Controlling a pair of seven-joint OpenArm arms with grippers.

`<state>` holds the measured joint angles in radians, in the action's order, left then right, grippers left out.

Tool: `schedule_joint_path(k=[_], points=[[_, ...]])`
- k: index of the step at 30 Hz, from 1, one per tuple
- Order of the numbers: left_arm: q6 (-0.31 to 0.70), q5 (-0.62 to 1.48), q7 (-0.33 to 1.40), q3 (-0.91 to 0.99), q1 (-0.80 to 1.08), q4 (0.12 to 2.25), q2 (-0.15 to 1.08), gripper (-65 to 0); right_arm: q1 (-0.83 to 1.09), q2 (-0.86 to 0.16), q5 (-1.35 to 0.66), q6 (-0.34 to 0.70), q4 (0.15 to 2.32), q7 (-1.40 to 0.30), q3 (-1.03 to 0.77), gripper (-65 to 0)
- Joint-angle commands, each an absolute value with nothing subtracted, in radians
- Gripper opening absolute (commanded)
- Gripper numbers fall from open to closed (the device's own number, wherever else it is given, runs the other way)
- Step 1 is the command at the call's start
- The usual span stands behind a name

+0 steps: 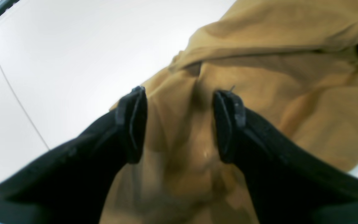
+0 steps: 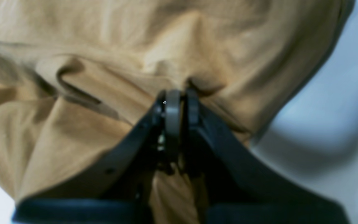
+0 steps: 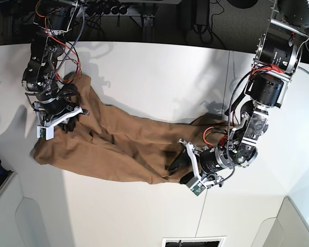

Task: Layout the t-shirt on the table in an organized manner, then fold the t-shirt properly
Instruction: 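Move the left gripper inward and grasp the shirt body near the right gripper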

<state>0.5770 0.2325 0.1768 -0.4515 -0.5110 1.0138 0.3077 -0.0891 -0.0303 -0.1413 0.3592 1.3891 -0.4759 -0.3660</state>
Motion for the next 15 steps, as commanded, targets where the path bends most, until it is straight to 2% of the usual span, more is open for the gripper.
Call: schedule_joint_path(k=[1, 7, 11, 15], points=[[0.550, 0.221, 0.140, -0.456, -0.558, 1.029, 0.301, -28.4, -0.102, -0.032, -0.145, 0.367, 1.400, -0.472, -0.366, -65.0], [0.513, 0.113, 0.130, -0.508, -0.607, 1.029, 0.262, -28.4, -0.102, -0.033, -0.157, 0.409, 1.400, -0.476, -0.366, -65.0], [0.437, 0.046, 0.123, -0.553, -0.609, 1.013, 0.267, -28.4, -0.102, -0.033, -0.157, 0.408, 1.400, -0.479, -0.366, -65.0], [0.441, 0.032, 0.123, -0.553, -0.609, 0.968, 0.284, -28.4, -0.102, -0.033, -0.157, 0.408, 1.400, -0.479, -0.366, -65.0]])
